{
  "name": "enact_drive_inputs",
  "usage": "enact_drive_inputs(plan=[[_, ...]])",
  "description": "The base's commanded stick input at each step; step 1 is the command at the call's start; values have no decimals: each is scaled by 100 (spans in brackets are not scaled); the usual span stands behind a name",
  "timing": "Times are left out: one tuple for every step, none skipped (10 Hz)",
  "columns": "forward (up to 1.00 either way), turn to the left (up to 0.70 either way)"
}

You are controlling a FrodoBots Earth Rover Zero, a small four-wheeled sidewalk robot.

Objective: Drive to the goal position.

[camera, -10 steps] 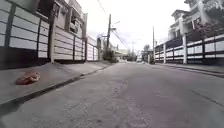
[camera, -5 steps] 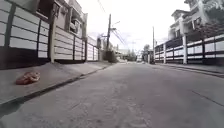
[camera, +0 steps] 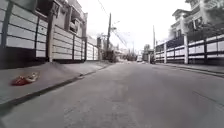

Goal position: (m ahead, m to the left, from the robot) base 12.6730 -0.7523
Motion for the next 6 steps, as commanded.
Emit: enact_drive_inputs(plan=[[100,-39],[100,-39],[100,-36],[100,-5],[100,1],[100,1]])
